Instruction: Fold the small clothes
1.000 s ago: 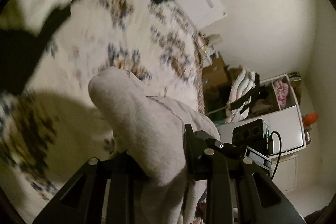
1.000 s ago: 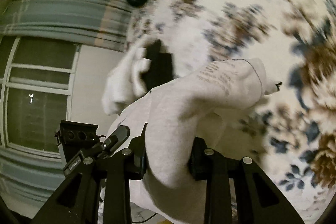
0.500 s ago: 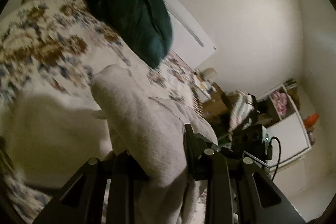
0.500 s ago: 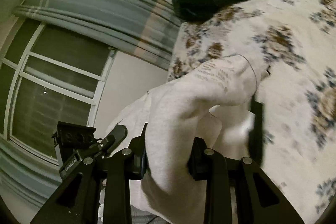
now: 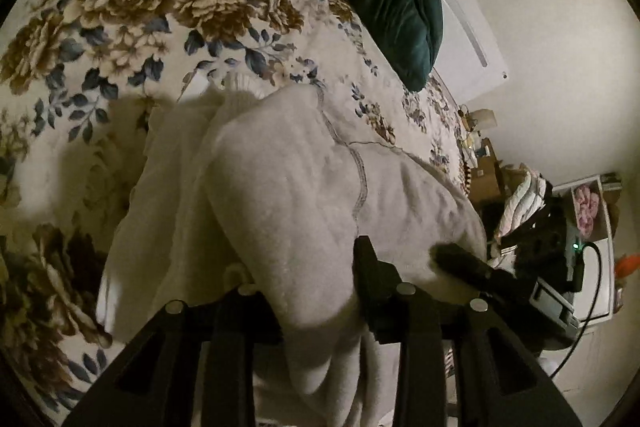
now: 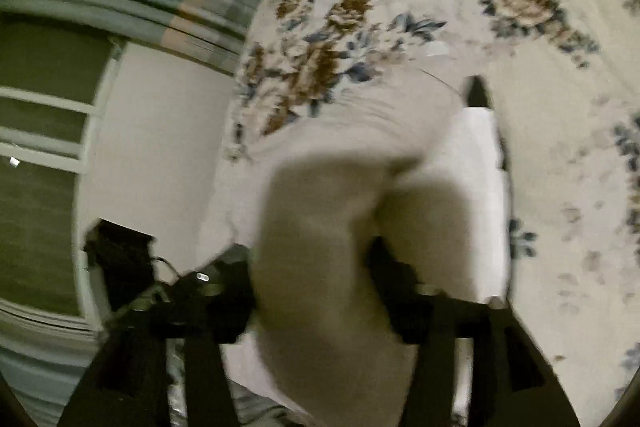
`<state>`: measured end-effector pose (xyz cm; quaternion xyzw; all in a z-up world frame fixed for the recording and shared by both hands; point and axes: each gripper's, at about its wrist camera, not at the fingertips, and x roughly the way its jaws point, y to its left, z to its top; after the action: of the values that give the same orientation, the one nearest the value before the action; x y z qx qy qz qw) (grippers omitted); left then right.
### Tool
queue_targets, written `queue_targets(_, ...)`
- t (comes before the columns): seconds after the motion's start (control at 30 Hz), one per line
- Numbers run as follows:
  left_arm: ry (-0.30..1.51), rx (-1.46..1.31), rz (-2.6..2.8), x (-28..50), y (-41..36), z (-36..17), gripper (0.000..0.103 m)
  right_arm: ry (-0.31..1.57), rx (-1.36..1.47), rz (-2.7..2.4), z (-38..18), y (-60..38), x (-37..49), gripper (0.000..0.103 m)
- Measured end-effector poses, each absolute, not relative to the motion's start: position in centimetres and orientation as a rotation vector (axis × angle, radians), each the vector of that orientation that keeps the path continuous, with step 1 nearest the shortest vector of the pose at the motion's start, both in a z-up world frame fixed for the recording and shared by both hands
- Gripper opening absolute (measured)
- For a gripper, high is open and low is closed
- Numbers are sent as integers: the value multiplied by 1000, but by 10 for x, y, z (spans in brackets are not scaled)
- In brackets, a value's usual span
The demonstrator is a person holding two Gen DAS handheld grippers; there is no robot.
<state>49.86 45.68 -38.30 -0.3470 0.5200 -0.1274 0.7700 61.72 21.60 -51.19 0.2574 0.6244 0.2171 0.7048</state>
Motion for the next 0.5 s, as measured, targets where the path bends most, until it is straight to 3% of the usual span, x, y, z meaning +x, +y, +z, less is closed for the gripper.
queue_targets(0.13,1123,-624,-188,488,452,-353,31,1367,371,387,-488,212,596,81)
queue_targets(0.23,1106,-472,-85,473,434,-329,39,1341,262,306,-472,206,584,90)
queue_targets(0.3,1089,-374,-9,463,424,-315,52,1313,186,227,-456,201,574,96)
queue_targets(0.37,1085,-278,76,450,412,-302,91,1270,106,129,-436,193,561,103)
queue_targets(0.5,1041,-208,125,413,391,-269,95,1185,20,17,-390,169,527,103)
